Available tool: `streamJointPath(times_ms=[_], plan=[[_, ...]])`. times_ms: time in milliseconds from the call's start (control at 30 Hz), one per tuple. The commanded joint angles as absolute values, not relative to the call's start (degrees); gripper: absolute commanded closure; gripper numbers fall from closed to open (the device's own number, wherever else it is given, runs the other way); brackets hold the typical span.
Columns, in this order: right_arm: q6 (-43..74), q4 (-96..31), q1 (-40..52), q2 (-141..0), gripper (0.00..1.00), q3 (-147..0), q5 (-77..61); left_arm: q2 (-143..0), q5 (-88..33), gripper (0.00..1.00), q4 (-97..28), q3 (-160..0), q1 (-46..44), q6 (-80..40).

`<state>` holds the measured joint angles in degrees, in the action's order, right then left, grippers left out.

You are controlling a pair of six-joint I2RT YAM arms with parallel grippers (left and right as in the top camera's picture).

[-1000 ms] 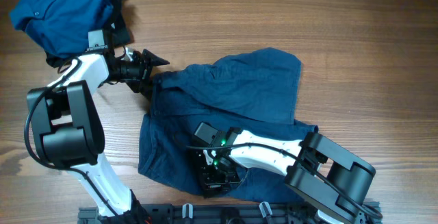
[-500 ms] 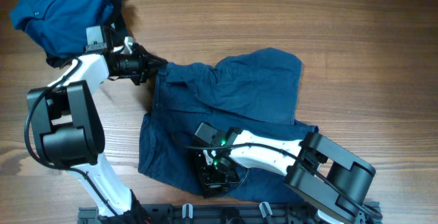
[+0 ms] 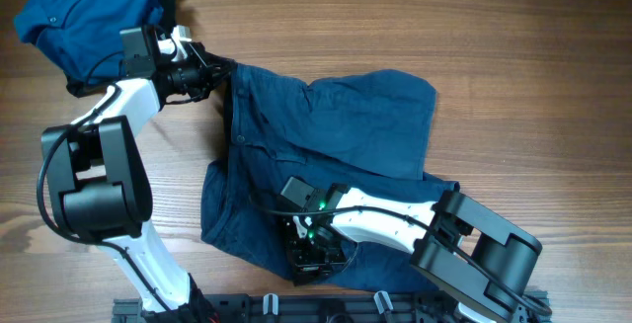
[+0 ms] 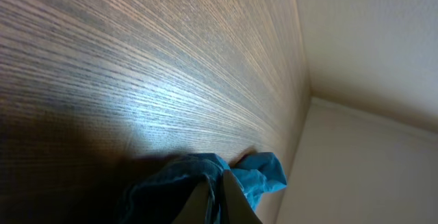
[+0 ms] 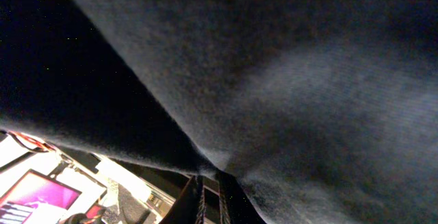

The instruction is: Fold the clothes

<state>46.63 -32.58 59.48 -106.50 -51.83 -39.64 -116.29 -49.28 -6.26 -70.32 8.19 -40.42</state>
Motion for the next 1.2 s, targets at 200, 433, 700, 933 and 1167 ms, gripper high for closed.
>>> streamJointPath(times_ms=[200, 433, 700, 933, 1167], plan=[[46.63, -33.69, 60.53, -107.79, 0.90, -50.13, -38.41, -117.01, -39.72, 0.89, -3.05, -70.50, 9.28, -38.11], [46.68, -33.69, 60.53, -107.79, 0.90, -50.13, -38.41, -117.01, -37.54, 0.90, -4.21, -70.50, 10.85, -38.11], [46.65, -33.58, 60.53, -107.79, 0.85, -50.13, -38.09, -116.27, -44.29, 0.62, -8.27, -70.52, 12.16, -39.03], [46.63, -32.86, 60.53, -107.79, 0.84, -50.13, -37.98, -116.62, -39.59, 0.45, -23.05, -70.50, 10.17, -39.18], [46.63, -32.84, 60.53, -107.79, 0.84, -50.13, -37.95, -117.01, -42.70, 0.43, -23.59, -70.50, 9.34, -39.24]])
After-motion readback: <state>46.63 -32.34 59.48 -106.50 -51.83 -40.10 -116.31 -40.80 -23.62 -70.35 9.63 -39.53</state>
